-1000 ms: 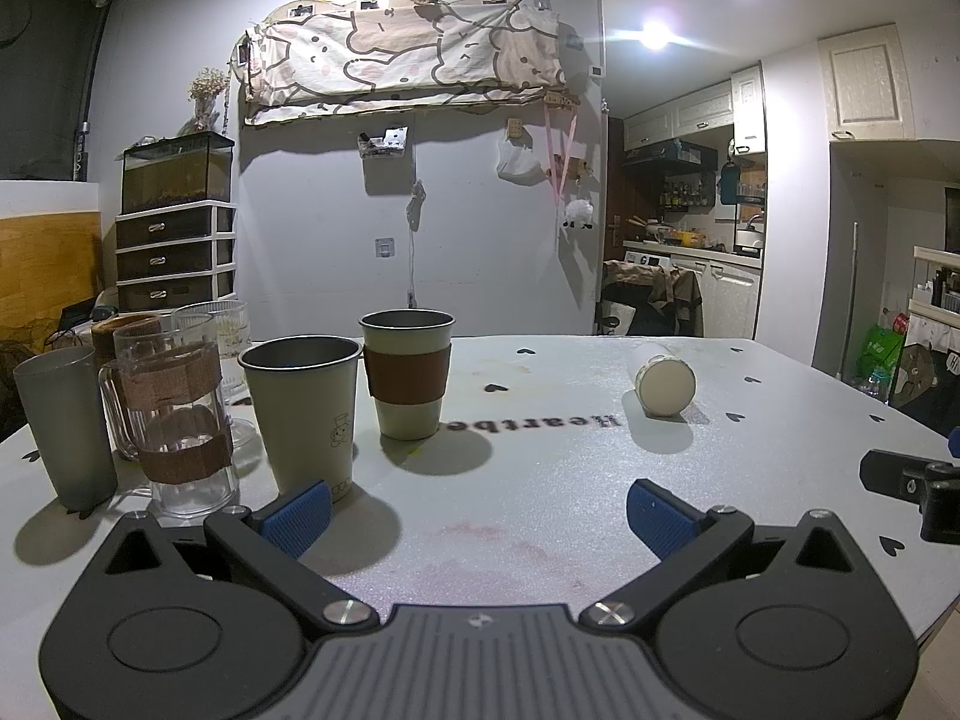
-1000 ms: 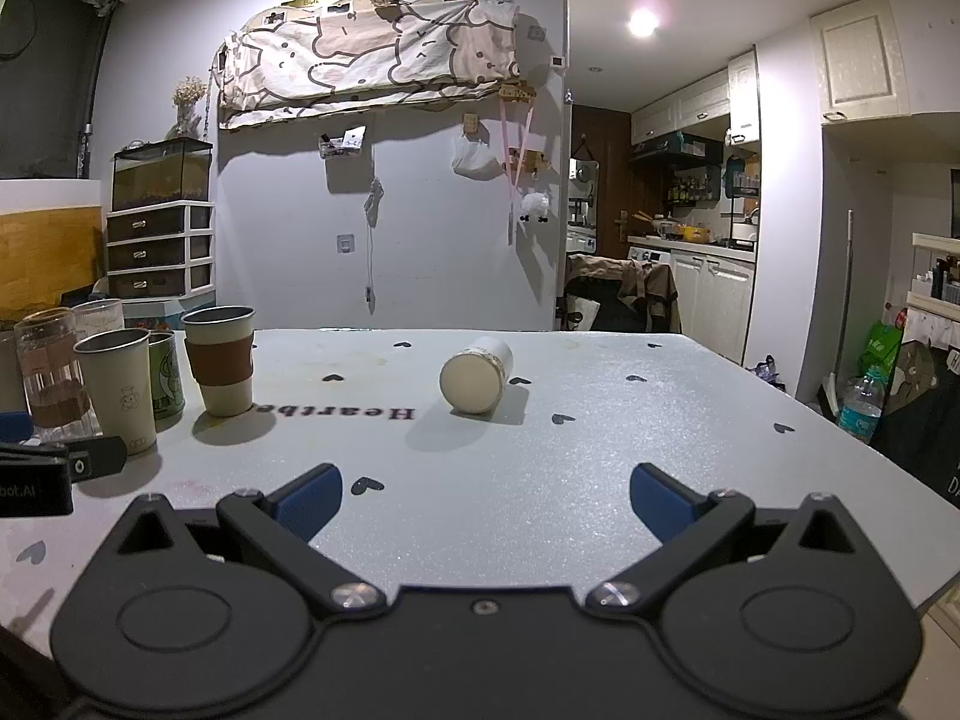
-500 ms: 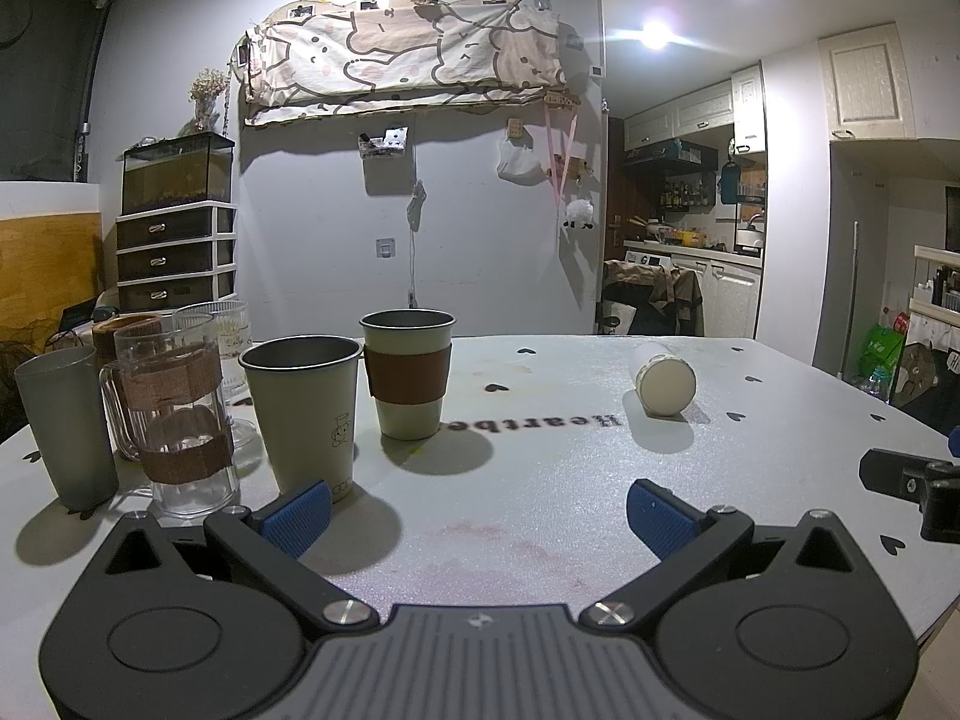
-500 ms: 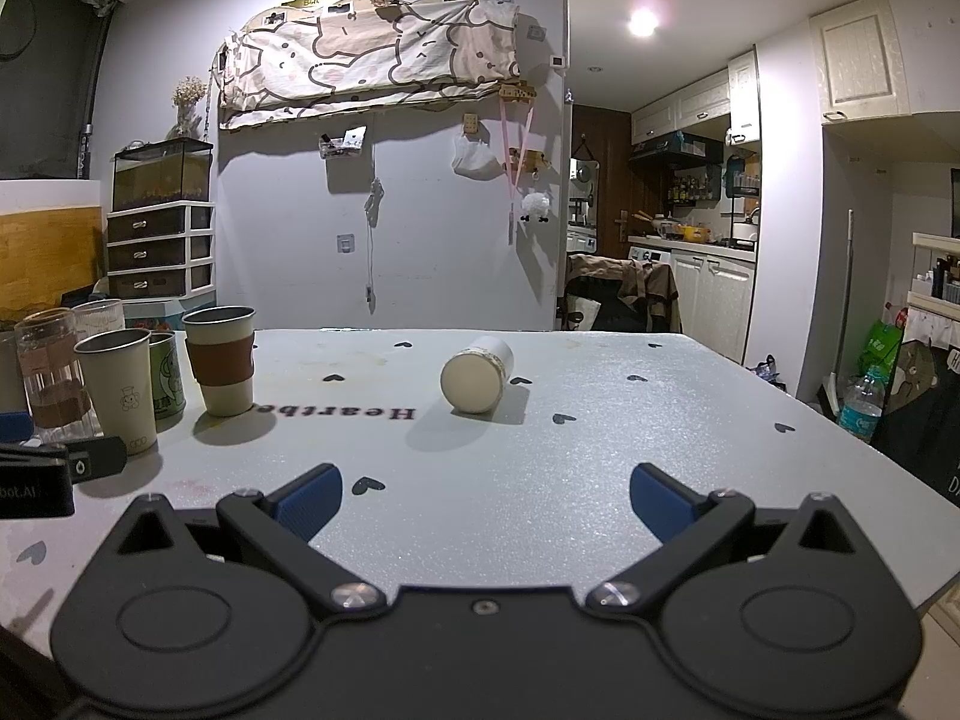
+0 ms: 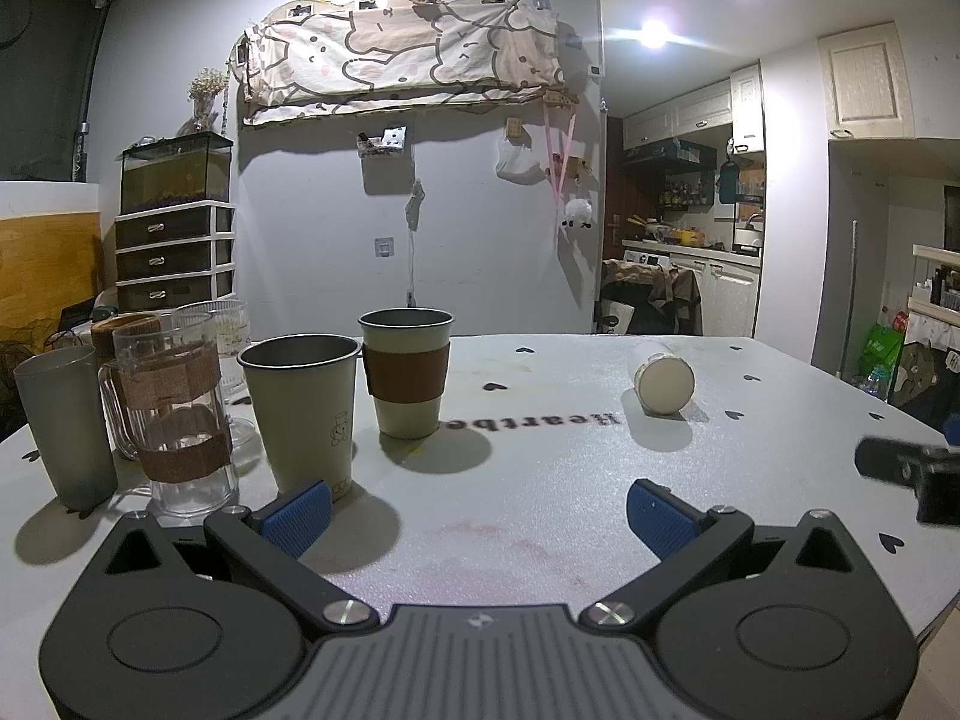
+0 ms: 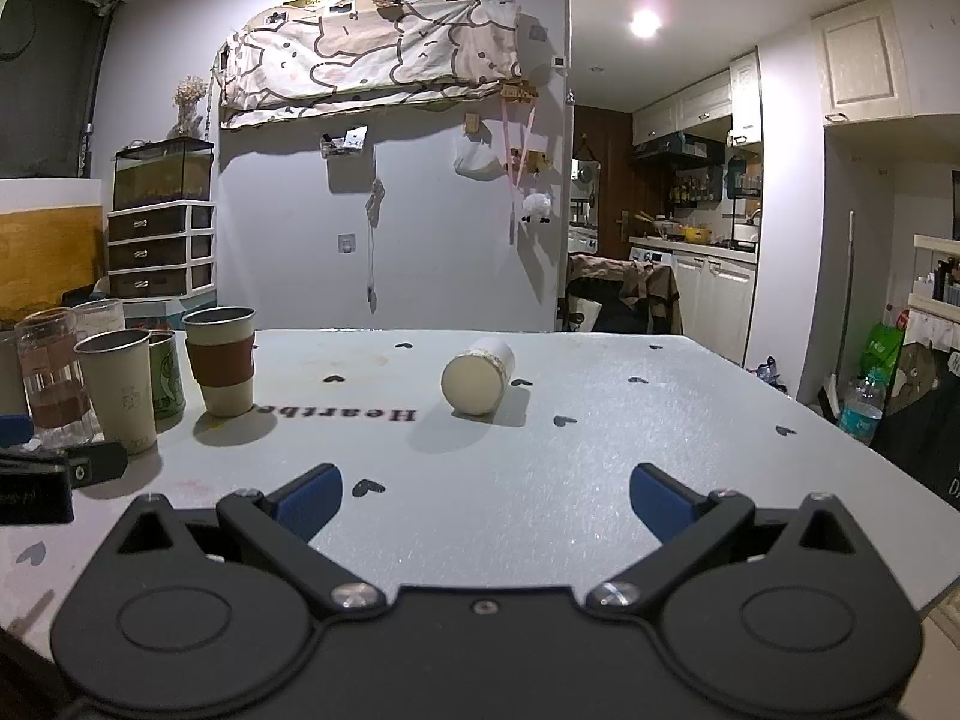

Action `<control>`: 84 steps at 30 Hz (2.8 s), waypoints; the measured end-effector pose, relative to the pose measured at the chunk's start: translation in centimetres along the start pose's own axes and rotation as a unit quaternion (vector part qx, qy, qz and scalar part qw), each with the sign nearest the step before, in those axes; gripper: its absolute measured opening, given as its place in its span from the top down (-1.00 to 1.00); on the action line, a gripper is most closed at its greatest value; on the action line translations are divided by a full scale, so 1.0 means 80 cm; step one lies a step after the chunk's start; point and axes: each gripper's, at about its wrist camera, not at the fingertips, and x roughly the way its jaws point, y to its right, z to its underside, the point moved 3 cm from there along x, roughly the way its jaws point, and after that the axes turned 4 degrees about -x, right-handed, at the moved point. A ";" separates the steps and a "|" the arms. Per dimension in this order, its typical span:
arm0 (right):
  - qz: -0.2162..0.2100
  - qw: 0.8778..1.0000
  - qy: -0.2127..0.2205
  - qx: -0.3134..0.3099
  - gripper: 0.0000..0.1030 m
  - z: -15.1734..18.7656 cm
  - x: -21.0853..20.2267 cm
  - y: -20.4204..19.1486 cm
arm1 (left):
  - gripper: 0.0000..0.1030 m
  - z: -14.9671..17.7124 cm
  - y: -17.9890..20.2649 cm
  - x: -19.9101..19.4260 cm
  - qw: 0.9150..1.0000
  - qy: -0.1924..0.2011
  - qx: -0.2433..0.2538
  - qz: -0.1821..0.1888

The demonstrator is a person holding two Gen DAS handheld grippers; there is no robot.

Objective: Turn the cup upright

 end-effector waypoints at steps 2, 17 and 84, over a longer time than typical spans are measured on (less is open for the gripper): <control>-0.003 1.000 0.004 0.002 -1.00 -0.005 0.006 0.001 | -1.00 0.000 -0.004 0.000 1.000 0.001 -0.001 0.000; -0.004 0.998 -0.045 0.049 -0.99 -0.124 0.170 0.036 | -1.00 0.018 -0.014 -0.007 1.000 -0.005 0.000 -0.004; -0.423 0.884 -0.065 -0.188 -0.28 0.026 -0.009 -0.113 | -1.00 0.004 -0.059 0.092 0.991 -0.130 0.005 0.040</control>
